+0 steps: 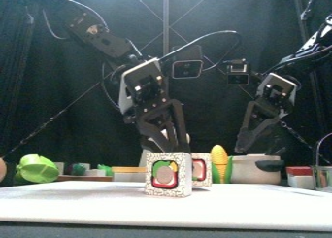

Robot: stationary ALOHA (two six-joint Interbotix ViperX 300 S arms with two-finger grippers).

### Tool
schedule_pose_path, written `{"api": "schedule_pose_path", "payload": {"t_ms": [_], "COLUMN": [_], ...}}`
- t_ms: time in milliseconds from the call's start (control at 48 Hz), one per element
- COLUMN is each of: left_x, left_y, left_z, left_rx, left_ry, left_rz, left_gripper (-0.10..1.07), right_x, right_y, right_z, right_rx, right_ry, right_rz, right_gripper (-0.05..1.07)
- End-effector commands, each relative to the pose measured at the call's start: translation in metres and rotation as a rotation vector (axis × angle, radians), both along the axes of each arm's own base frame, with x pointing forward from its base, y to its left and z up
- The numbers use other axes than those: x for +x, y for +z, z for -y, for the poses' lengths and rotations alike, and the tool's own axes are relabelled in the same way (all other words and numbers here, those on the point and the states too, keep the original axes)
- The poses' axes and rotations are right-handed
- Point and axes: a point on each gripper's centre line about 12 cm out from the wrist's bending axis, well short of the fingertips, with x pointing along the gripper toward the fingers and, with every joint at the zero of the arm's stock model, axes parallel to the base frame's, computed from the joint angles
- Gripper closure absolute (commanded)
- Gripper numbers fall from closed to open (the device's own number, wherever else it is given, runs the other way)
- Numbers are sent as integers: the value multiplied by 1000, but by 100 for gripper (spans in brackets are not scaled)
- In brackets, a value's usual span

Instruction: Grab chunk of sushi

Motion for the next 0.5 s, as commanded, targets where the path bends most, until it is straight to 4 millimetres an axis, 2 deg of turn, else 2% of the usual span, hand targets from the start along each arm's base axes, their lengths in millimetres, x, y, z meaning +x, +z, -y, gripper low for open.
{"api": "schedule_pose_path", "payload": {"t_ms": [0, 354, 479], "left_x": [4, -3, -23], "left_y": [32, 34, 40], "left_z": [1, 0, -4], "left_rx": [-1, 10, 10], "left_ry": [-8, -16, -7], "left_rz": [63, 46, 10], "left_gripper": [23, 24, 24], "right_x": [6, 6, 5], "right_y": [10, 10, 9], "right_z": [0, 0, -1], "right_rx": [-4, -3, -3], "right_ry": [2, 3, 4], "right_rz": [36, 35, 34], "right_gripper": [25, 25, 25]}}
